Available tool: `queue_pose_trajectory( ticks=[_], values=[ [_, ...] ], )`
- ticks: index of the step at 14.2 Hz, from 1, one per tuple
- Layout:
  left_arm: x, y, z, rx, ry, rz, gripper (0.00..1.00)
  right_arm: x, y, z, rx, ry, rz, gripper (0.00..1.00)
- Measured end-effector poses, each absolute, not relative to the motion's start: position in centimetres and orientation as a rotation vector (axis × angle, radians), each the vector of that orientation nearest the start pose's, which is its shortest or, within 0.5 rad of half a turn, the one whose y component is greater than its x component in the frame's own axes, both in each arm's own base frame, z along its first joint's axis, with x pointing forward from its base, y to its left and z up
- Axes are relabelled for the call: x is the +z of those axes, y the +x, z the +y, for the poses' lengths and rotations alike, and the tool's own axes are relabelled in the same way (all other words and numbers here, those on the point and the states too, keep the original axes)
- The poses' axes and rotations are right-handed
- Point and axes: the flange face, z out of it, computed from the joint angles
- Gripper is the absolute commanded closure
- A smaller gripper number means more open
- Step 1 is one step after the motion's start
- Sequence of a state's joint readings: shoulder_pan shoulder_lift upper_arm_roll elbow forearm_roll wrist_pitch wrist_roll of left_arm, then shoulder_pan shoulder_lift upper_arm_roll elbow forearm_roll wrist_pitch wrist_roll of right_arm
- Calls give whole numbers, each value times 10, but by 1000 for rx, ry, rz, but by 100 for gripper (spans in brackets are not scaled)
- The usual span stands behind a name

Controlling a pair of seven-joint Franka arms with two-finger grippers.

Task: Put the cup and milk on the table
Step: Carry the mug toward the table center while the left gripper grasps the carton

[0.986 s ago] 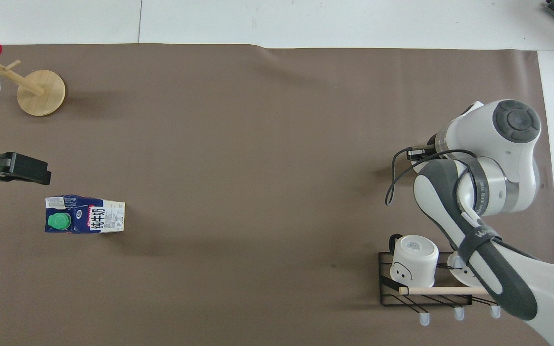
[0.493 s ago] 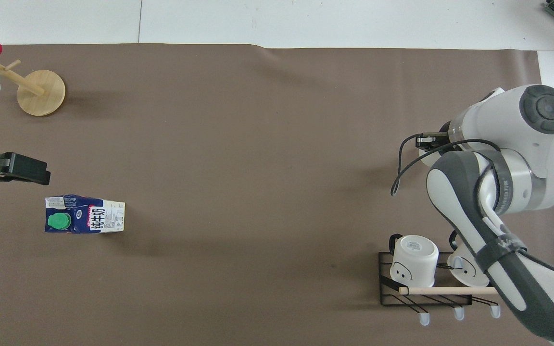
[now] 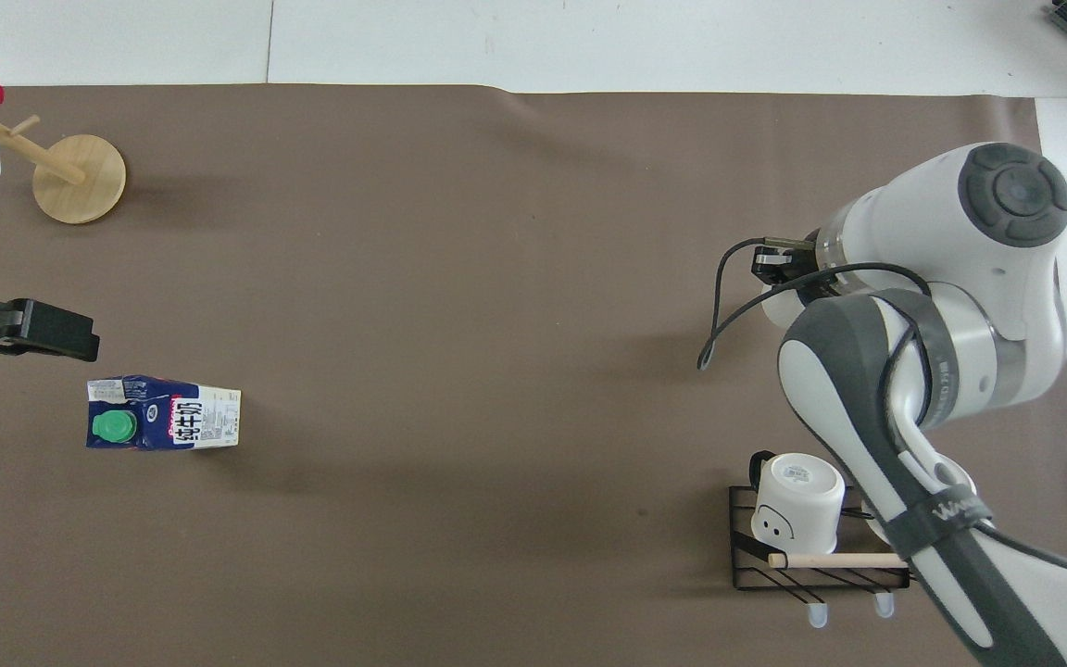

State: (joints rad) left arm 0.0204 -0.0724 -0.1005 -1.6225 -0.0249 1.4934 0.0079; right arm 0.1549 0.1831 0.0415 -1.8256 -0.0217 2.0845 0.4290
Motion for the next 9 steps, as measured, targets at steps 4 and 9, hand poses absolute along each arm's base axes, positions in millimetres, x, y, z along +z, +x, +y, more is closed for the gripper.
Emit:
queue_pose_trajectory(
  ticks=[4, 9],
  values=[
    [625, 518, -43, 112, -3151, 128, 0, 439, 589, 184, -109, -3086, 440, 100],
    [597, 507, -32, 80, -3148, 92, 0, 424, 563, 266, -100, -3059, 528, 100]
  ],
)
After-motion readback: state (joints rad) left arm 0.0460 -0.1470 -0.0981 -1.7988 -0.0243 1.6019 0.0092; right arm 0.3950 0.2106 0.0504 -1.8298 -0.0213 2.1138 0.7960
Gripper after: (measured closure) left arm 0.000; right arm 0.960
